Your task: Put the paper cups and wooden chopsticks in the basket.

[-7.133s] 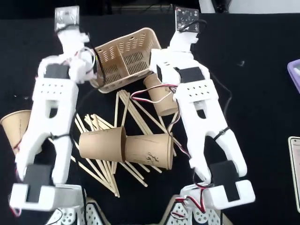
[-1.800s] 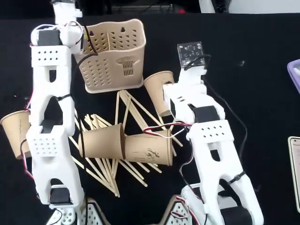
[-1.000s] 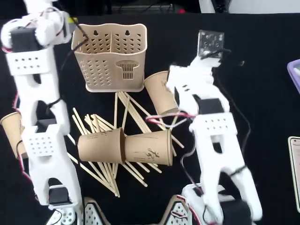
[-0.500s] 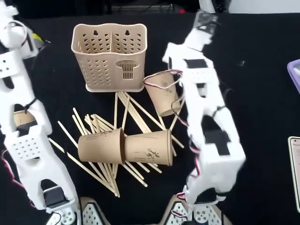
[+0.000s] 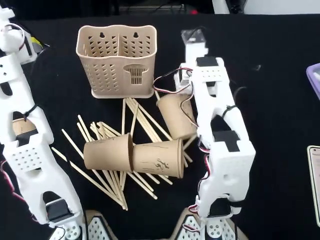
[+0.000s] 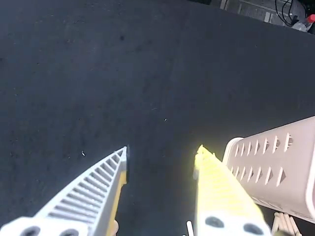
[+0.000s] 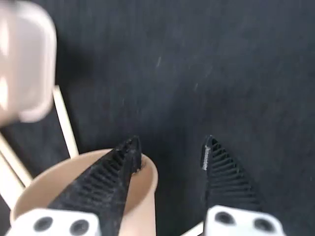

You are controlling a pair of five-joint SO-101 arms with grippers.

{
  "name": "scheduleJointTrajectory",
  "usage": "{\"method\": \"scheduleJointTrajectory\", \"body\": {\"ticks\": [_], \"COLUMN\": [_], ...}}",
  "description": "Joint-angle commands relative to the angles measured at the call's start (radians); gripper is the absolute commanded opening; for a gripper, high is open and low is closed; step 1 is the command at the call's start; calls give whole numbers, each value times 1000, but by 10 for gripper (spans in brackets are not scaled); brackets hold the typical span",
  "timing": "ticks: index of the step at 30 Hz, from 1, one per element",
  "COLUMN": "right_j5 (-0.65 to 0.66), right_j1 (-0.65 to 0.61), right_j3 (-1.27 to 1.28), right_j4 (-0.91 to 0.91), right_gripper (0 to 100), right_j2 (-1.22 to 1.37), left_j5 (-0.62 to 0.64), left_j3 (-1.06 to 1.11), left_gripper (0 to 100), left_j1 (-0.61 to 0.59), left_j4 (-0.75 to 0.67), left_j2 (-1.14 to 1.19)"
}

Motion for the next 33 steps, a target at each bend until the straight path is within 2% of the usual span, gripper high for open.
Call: {"method": "scheduleJointTrajectory", "body": {"ticks": [1,6,11,16,23,29,33], "right_j5": [89,213,244,238,244,242,215], "right_j1": [20,38,48,75,144,141,127], "right_j3": [-54,-25,42,54,54,41,-50], "right_j4": [124,239,284,285,301,305,284], "right_gripper": [202,201,187,5,11,11,11], "right_j2": [-82,-160,-216,-259,-429,-615,-765], "left_j5": [5,5,6,6,8,52,55], "left_j3": [-8,-8,-8,-10,-8,-7,136], "left_gripper": [224,224,224,224,224,224,224], "left_j1": [-12,-12,-4,-2,-4,-4,-4], "left_j4": [5,5,5,5,5,8,8], "left_j2": [-8,-8,-8,-8,-8,-35,-103]}}
